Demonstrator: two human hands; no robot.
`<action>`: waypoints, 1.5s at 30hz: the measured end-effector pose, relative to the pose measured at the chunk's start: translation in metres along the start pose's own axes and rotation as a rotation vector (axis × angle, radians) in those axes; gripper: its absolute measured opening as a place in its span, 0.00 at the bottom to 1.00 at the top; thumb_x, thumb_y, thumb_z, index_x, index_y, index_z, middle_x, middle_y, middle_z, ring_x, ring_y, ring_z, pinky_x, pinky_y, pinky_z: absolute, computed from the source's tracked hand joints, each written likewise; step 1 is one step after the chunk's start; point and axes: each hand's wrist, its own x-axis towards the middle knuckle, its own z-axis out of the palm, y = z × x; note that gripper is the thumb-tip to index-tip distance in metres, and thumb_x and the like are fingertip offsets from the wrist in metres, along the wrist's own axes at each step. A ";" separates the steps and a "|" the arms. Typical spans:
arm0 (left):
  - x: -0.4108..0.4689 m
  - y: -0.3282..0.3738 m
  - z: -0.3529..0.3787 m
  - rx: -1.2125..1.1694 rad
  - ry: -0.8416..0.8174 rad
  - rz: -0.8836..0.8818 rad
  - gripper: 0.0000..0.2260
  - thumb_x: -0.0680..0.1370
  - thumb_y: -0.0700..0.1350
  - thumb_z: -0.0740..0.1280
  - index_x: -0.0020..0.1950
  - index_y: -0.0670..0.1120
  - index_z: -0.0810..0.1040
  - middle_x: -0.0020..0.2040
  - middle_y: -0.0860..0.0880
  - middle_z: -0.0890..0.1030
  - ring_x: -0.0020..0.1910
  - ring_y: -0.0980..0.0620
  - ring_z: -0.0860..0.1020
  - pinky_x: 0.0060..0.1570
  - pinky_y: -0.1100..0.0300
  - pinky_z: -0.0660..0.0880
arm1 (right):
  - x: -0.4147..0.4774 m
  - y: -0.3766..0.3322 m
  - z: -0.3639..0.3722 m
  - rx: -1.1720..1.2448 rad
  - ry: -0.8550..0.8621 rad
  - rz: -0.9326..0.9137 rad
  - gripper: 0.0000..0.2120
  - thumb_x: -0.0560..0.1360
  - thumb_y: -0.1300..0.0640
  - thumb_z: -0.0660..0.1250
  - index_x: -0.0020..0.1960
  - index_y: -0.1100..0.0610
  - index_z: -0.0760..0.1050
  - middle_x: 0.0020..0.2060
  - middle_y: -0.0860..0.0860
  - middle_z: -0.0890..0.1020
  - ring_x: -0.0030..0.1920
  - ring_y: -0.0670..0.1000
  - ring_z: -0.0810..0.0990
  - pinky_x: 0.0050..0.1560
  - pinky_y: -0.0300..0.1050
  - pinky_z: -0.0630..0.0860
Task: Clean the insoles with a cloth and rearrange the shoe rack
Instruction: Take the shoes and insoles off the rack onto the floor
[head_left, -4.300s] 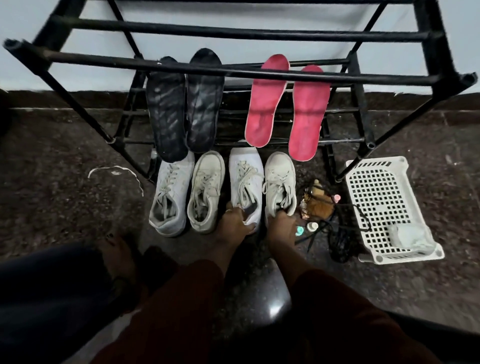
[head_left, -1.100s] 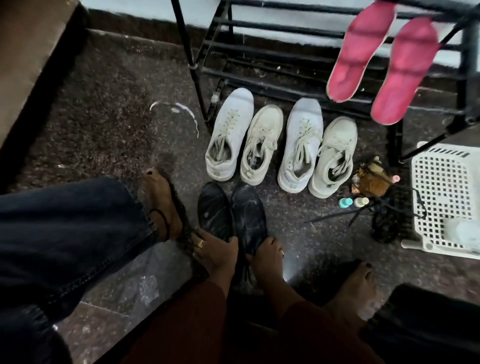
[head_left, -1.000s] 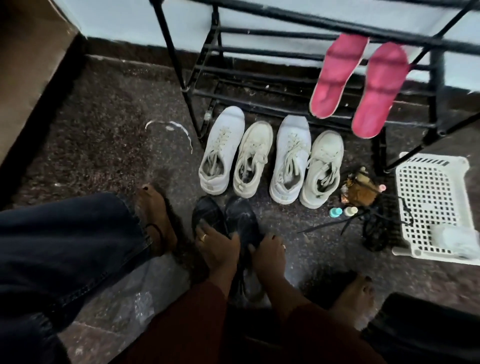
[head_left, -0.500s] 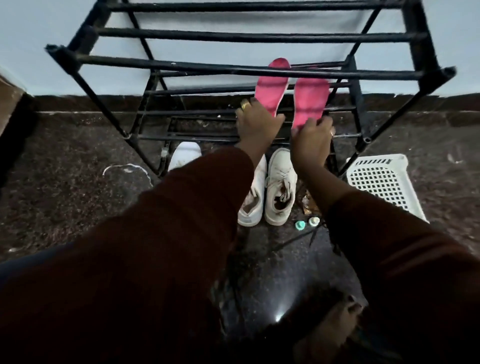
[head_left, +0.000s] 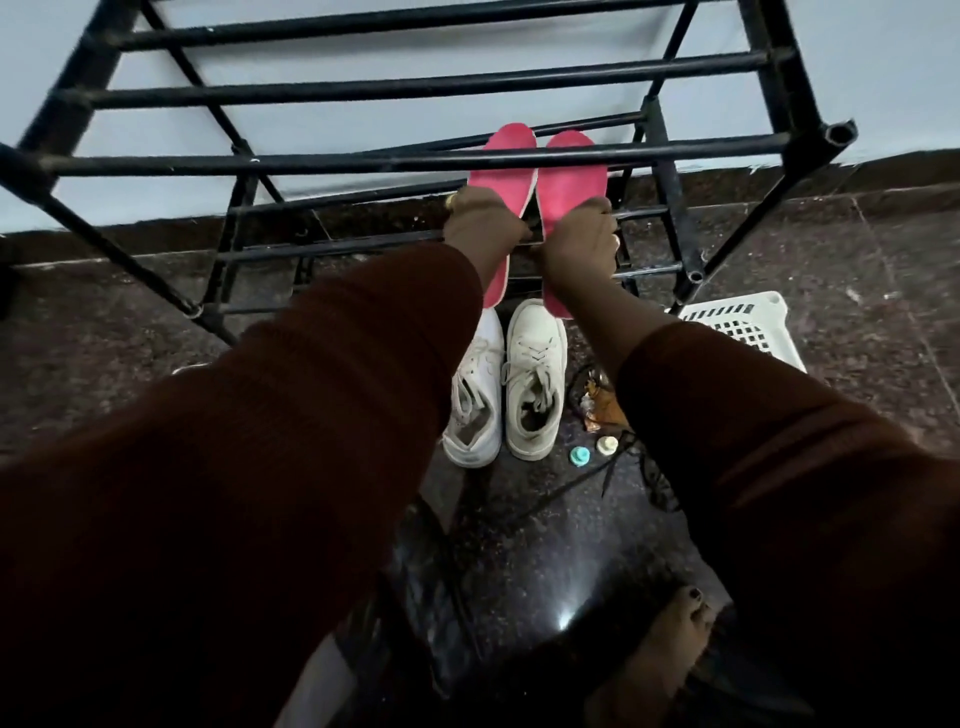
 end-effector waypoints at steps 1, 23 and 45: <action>-0.005 -0.001 0.001 -0.014 -0.003 0.003 0.26 0.68 0.52 0.71 0.60 0.38 0.75 0.60 0.41 0.76 0.58 0.44 0.77 0.53 0.57 0.74 | -0.004 0.001 -0.002 0.010 0.012 -0.011 0.36 0.70 0.56 0.72 0.69 0.67 0.56 0.63 0.60 0.70 0.62 0.59 0.72 0.56 0.48 0.72; -0.275 -0.147 0.108 -0.314 0.047 -0.291 0.36 0.62 0.45 0.76 0.65 0.42 0.63 0.61 0.41 0.72 0.60 0.39 0.74 0.56 0.48 0.73 | -0.266 0.186 0.008 -0.038 -0.183 -0.057 0.38 0.69 0.53 0.70 0.69 0.68 0.56 0.56 0.63 0.72 0.56 0.63 0.73 0.55 0.52 0.68; -0.279 -0.197 0.205 -0.122 -0.272 -0.448 0.45 0.72 0.47 0.73 0.78 0.53 0.44 0.69 0.34 0.64 0.68 0.38 0.66 0.66 0.50 0.64 | -0.266 0.269 0.084 -0.236 -0.469 0.177 0.42 0.70 0.52 0.71 0.72 0.67 0.50 0.64 0.62 0.66 0.64 0.60 0.69 0.62 0.48 0.65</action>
